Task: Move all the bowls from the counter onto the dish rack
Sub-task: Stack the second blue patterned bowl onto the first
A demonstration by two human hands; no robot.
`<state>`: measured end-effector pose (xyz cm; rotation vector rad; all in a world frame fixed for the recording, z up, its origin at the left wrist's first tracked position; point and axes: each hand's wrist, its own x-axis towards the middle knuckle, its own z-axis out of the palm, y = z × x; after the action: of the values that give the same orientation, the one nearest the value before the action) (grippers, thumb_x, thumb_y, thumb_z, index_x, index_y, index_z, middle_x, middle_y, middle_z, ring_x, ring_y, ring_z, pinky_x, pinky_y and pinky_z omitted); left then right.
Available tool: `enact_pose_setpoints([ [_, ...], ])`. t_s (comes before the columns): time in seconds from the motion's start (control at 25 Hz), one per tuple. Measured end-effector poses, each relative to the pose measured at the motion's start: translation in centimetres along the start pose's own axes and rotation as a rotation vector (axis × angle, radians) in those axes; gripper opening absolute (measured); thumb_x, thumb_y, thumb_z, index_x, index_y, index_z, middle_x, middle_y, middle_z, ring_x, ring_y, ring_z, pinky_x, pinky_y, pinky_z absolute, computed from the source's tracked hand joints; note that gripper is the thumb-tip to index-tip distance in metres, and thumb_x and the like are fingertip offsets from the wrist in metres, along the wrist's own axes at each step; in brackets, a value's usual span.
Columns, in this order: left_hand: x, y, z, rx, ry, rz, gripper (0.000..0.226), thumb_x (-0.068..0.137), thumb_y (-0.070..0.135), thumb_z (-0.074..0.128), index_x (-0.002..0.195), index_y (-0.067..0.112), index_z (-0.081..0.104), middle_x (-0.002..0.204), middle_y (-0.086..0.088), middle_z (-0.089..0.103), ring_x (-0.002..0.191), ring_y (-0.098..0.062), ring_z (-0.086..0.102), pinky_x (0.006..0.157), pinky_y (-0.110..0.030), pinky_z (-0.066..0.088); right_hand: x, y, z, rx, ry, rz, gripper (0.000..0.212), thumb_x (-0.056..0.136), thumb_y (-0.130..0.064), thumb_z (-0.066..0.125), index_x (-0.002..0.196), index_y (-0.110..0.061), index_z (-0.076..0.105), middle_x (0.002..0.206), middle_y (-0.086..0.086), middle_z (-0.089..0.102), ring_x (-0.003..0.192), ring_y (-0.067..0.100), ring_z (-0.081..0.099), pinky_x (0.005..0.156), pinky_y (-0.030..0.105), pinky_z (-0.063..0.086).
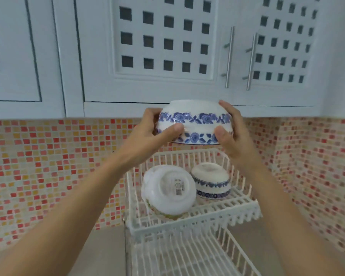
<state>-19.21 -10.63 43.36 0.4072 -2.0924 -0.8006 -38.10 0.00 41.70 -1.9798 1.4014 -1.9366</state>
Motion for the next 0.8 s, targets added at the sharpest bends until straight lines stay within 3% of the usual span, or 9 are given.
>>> enact_pose_setpoints([
  [0.08, 1.9, 0.6, 3.0, -0.023, -0.059, -0.025, 0.08, 0.067, 0.059, 0.07, 0.131, 0.03, 0.033, 0.118, 0.016, 0.056, 0.093, 0.005, 0.065, 0.079, -0.019, 0.056, 0.9, 2.4, -4.2, -0.042, -0.051, 0.077, 0.102, 0.056, -0.075, 0.067, 0.142, -0.035, 0.028, 0.134, -0.014, 0.048, 0.12, 0.005, 0.056, 0.094, 0.025, 0.052],
  [0.2, 5.6, -0.3, 7.3, -0.02, -0.168, -0.122, 0.091, 0.067, 0.043, 0.08, 0.142, 0.035, 0.028, 0.123, 0.018, 0.05, 0.105, -0.003, 0.06, 0.085, -0.023, 0.056, 1.8, 6.6, -8.9, -0.127, -0.175, 0.178, 0.121, 0.05, -0.069, 0.076, 0.149, -0.032, 0.019, 0.135, -0.018, 0.041, 0.123, 0.002, 0.051, 0.098, 0.024, 0.049],
  [0.32, 7.9, -1.7, 9.9, 0.109, -0.287, -0.193, 0.083, 0.073, 0.029, 0.08, 0.139, 0.036, 0.029, 0.111, 0.024, 0.05, 0.102, -0.002, 0.055, 0.072, -0.009, 0.052, 2.9, 10.7, -11.3, -0.312, -0.35, 0.268, 0.119, 0.057, -0.055, 0.081, 0.151, -0.027, 0.015, 0.149, -0.007, 0.035, 0.133, 0.014, 0.043, 0.107, 0.038, 0.043],
  [0.4, 9.2, -2.8, 11.2, 0.298, -0.352, -0.256, 0.093, 0.072, 0.033, 0.08, 0.147, 0.028, 0.025, 0.116, 0.021, 0.045, 0.108, -0.005, 0.049, 0.083, -0.013, 0.042, 3.4, 13.0, -11.8, -0.361, -0.467, 0.312, 0.118, 0.059, -0.051, 0.08, 0.152, -0.027, 0.011, 0.152, -0.01, 0.028, 0.135, 0.012, 0.038, 0.108, 0.034, 0.039],
  [0.52, 10.7, -4.5, 12.8, 0.493, -0.456, -0.323, 0.095, 0.066, 0.041, 0.083, 0.144, 0.032, 0.031, 0.13, 0.014, 0.051, 0.12, -0.012, 0.051, 0.101, -0.028, 0.042, 3.9, 16.4, -11.8, -0.401, -0.614, 0.323, 0.111, 0.063, -0.046, 0.082, 0.15, -0.03, 0.015, 0.139, -0.016, 0.034, 0.127, 0.007, 0.04, 0.101, 0.025, 0.04],
  [0.64, 11.4, -5.4, 14.2, 0.572, -0.544, -0.395, 0.089, 0.066, 0.038, 0.084, 0.141, 0.034, 0.035, 0.127, 0.013, 0.056, 0.117, -0.014, 0.055, 0.1, -0.028, 0.043, 4.1, 18.9, -11.4, -0.406, -0.702, 0.334, 0.115, 0.054, -0.056, 0.084, 0.148, -0.033, 0.02, 0.148, -0.012, 0.037, 0.131, 0.013, 0.044, 0.107, 0.037, 0.043],
  [0.8, 11.2, -6.4, 14.9, 0.688, -0.568, -0.446, 0.098, 0.06, 0.046, 0.085, 0.142, 0.032, 0.034, 0.138, 0.012, 0.05, 0.124, -0.016, 0.05, 0.108, -0.035, 0.04, 3.9, 20.5, -10.8, -0.465, -0.792, 0.31, 0.116, 0.051, -0.065, 0.081, 0.146, -0.035, 0.021, 0.147, -0.015, 0.037, 0.123, 0.008, 0.045, 0.104, 0.032, 0.044],
])
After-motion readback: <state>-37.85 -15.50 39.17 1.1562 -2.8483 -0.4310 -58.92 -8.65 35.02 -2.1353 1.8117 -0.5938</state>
